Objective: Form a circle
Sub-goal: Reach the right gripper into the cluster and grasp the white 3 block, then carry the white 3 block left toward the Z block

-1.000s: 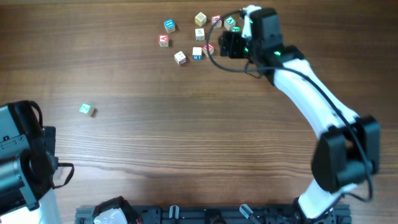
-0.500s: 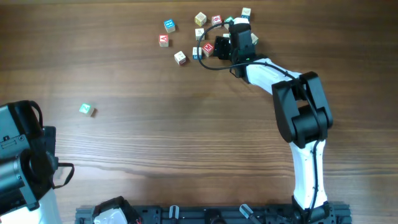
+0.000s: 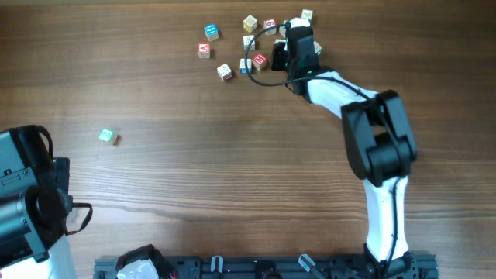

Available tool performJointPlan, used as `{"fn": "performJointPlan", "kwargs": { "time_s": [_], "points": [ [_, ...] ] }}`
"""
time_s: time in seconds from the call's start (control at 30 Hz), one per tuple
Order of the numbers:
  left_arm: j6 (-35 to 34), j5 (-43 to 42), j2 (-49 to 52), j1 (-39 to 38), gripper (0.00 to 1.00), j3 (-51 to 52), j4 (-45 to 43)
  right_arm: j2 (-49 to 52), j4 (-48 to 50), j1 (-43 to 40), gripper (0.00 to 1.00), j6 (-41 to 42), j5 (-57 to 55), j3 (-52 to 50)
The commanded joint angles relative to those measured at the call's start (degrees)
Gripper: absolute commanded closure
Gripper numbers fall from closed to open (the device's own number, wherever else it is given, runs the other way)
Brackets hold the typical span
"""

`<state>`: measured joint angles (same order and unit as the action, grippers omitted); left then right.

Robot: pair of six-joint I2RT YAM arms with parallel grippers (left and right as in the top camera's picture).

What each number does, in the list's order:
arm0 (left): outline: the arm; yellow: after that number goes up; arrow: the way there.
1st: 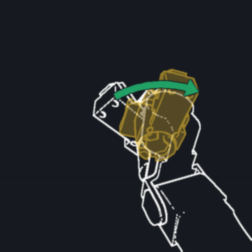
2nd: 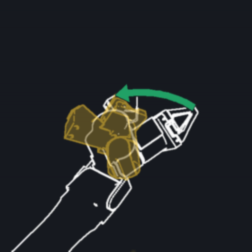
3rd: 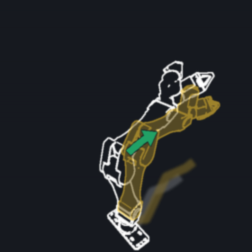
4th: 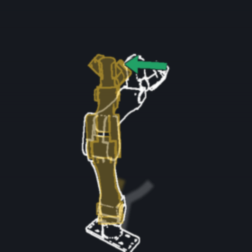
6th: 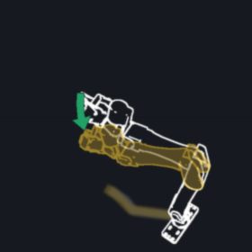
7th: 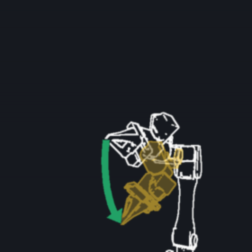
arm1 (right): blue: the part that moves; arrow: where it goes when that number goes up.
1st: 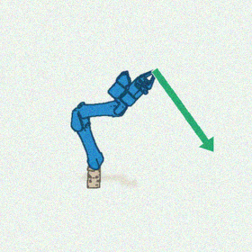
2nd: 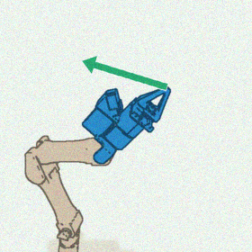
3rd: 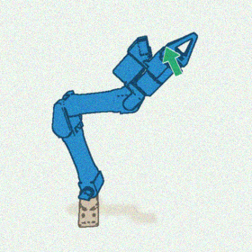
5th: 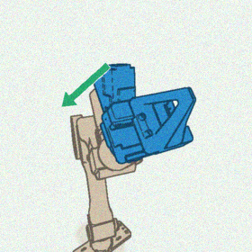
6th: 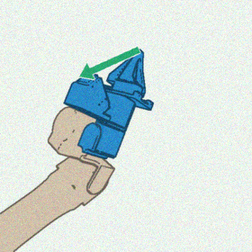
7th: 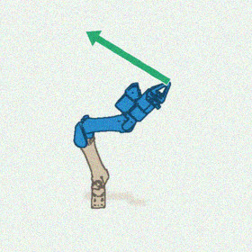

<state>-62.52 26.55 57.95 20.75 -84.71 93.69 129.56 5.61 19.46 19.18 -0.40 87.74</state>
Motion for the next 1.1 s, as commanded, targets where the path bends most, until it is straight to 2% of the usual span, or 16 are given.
{"fn": "performJointPlan", "kwargs": {
  "time_s": [0.0, 0.03, 0.1, 0.27, 0.4, 0.47, 0.57, 0.8, 0.97, 1.07],
  "points": [
    [-1.11, 0.28, -0.04, 0.26, 0.0, -0.02, 0.02, -12.68, -4.13, 0.24, 0.85, -5.64, 21.94, 0.81],
    [-1.11, 0.31, -0.04, 0.26, 0.0, -0.02, 0.02, -14.36, -6.05, 0.26, 0.84, -7.23, 31.69, 0.81],
    [-1.11, 0.28, -0.04, 0.26, 0.0, -0.02, 0.02, -14.93, -8.92, 0.83, 0.85, -8.87, 43.23, 0.81],
    [-1.11, 0.31, -0.04, 0.26, 0.0, -0.02, 0.02, -13.9, -18.38, 6.8, 0.84, -19.41, 46.29, -1.22],
    [-1.11, 0.31, -0.04, 0.26, 0.0, -0.02, 0.02, -12.35, -18.27, 15.17, 0.82, -21.57, 40.26, -2.84],
    [-1.11, 0.31, -0.04, 0.26, 0.0, -0.02, 0.02, -10.47, -17.94, 20.31, 0.83, -24.87, 32.35, -2.86],
    [-1.11, 0.28, -0.04, 0.26, 0.0, -0.02, 0.02, -6.29, -15.04, 26.53, 0.85, -25.49, 18.45, -2.86],
    [-1.11, 0.28, -0.04, 0.26, 0.0, -0.02, 0.02, 0.66, -4.55, 33.42, 0.77, -26.47, 17.07, -2.86],
    [-1.11, 0.28, -0.04, 0.26, 0.0, -0.02, 0.02, 3.21, -0.39, 34.14, 0.7, -26.73, 17.07, -2.86],
    [-1.11, 0.31, -0.04, 0.26, 0.0, -0.02, 0.02, 4.39, 1.25, 34.14, 0.62, -26.71, 17.07, -2.86]
  ]
}}
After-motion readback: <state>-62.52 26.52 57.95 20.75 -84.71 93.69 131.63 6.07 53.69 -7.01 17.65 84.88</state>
